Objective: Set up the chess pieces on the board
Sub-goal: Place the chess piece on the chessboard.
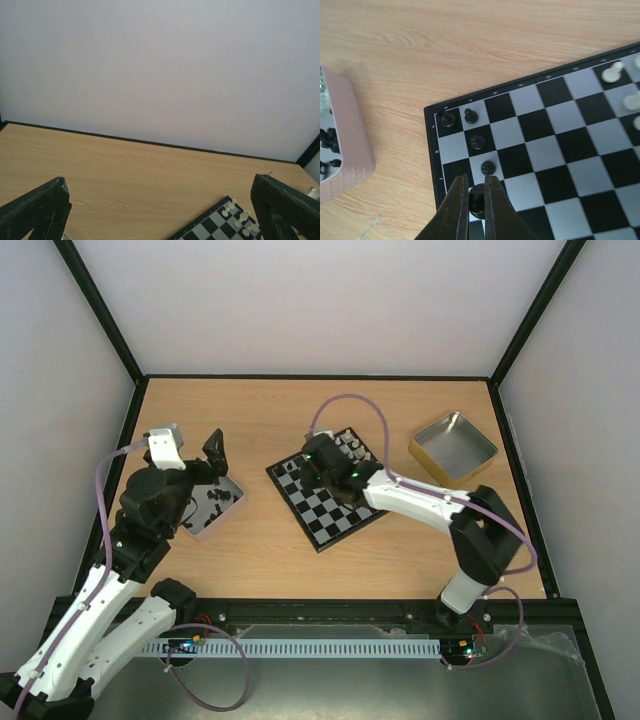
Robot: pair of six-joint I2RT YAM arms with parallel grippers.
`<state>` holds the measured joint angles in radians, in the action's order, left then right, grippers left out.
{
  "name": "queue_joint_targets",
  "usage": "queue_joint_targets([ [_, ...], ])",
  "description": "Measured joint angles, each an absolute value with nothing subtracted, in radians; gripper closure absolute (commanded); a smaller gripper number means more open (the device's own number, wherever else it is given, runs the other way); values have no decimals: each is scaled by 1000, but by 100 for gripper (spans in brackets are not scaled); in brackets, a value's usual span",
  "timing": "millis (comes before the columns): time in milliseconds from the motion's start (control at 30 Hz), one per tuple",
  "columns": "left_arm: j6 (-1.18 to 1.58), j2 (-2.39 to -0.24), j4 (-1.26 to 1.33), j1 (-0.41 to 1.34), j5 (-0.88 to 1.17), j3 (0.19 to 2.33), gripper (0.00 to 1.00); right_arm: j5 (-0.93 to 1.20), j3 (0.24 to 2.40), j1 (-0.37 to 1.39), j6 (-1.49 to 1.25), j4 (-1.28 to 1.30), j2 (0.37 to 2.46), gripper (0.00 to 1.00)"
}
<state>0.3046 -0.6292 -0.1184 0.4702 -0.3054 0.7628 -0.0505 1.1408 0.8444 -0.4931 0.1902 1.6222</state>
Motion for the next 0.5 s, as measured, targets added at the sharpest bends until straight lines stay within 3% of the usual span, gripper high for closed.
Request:
queue_joint_targets([
  [267, 290, -612, -94, 470, -349, 733, 0, -115, 1265, 936, -467, 206, 1824, 98],
  [500, 277, -614, -94, 461, -352, 733, 0, -118, 1294, 955, -455, 215, 1876, 98],
])
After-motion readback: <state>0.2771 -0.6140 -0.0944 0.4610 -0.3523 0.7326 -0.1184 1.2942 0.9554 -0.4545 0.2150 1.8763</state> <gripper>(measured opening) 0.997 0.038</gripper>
